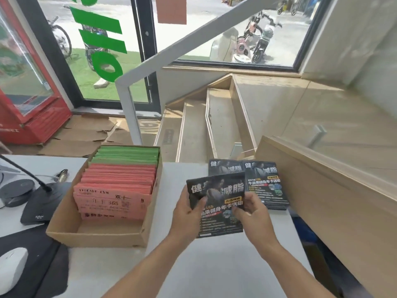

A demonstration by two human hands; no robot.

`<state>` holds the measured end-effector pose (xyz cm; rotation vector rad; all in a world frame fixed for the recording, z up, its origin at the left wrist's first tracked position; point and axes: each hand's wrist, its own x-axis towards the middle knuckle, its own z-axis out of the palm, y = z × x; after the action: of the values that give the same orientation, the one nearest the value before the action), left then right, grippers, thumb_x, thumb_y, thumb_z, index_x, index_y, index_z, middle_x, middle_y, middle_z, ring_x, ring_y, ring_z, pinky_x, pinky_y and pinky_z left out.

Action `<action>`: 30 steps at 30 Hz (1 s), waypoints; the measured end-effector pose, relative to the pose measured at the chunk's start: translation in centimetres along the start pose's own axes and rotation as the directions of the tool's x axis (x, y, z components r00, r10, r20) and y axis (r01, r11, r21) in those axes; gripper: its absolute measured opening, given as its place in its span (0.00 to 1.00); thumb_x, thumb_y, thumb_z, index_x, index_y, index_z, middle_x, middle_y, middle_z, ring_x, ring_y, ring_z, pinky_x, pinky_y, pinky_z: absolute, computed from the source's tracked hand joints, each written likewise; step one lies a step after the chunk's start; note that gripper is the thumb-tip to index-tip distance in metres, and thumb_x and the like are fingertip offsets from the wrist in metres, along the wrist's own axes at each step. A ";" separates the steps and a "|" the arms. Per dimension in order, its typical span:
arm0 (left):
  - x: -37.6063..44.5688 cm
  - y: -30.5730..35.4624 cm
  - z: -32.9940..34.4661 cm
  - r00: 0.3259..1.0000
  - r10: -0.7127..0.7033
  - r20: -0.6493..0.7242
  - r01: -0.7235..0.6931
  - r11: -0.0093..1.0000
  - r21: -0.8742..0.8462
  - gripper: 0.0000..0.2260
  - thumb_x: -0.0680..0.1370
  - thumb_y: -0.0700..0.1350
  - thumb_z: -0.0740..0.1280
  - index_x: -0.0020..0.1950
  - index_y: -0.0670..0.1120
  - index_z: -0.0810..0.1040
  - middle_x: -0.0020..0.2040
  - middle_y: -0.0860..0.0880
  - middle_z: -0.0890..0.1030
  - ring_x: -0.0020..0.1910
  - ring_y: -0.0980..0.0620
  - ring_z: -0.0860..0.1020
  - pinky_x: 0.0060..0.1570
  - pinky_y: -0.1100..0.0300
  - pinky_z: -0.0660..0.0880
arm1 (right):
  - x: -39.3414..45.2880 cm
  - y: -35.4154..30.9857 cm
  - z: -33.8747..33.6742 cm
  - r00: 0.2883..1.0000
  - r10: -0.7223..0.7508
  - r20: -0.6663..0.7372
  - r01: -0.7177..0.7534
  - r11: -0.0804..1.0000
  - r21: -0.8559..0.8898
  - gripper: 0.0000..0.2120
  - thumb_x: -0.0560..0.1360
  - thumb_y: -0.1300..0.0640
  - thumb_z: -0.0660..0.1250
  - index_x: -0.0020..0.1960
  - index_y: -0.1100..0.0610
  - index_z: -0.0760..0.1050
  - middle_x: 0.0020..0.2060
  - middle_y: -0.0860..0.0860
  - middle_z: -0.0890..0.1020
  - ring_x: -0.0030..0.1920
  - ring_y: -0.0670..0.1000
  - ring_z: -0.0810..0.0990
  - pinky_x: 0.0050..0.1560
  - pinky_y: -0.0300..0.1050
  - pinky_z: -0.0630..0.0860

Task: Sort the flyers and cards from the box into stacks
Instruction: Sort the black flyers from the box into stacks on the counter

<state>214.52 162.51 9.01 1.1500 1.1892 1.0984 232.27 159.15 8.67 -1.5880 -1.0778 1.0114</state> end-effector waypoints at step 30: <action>3.1 -5.9 2.8 0.994 -0.067 -0.084 0.085 0.970 0.229 0.08 0.82 0.39 0.67 0.53 0.52 0.79 0.44 0.57 0.84 0.43 0.56 0.81 0.38 0.62 0.79 | 4.8 3.2 -2.7 0.996 0.047 -0.078 -0.058 0.988 -0.146 0.15 0.81 0.62 0.67 0.63 0.45 0.73 0.48 0.41 0.83 0.49 0.40 0.82 0.39 0.36 0.80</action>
<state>217.62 164.80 2.94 1.2380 1.4391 0.9695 236.74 162.54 5.58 -1.7679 -1.0858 0.9165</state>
